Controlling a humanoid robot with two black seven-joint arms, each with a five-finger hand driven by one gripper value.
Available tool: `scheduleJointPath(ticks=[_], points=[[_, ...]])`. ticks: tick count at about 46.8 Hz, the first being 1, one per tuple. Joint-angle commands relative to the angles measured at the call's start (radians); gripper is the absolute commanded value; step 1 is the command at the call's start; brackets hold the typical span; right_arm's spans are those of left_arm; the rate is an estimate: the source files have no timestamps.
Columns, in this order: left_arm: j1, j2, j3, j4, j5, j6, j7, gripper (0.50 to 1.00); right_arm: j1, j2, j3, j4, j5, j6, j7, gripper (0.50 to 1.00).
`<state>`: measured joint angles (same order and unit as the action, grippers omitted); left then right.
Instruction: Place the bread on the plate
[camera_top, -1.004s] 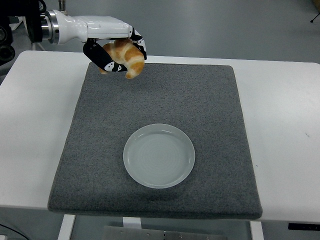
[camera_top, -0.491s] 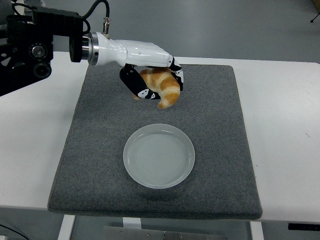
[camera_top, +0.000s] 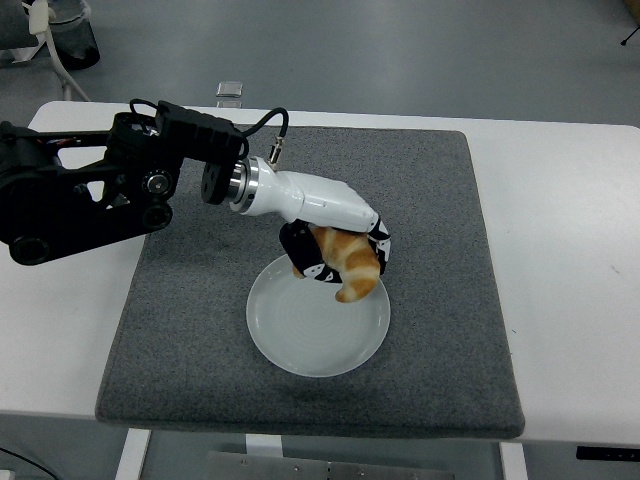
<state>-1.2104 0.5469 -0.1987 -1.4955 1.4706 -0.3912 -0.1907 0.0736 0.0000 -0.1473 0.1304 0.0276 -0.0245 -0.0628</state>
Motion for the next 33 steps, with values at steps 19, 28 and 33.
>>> scheduleJointPath(ticks=[19,28,33], points=[[0.097,-0.015,0.035,0.024,0.100,0.002,-0.001,0.500,0.000,0.000,0.000,0.000,0.000,0.000,0.000,0.930],[0.112,-0.013,0.036,0.026,0.105,0.002,-0.001,0.500,0.000,0.000,0.000,0.000,0.000,0.000,0.000,0.932],[0.118,-0.012,0.038,0.031,0.115,0.002,-0.001,0.500,0.000,0.000,0.000,0.000,0.000,0.000,0.000,0.930]])
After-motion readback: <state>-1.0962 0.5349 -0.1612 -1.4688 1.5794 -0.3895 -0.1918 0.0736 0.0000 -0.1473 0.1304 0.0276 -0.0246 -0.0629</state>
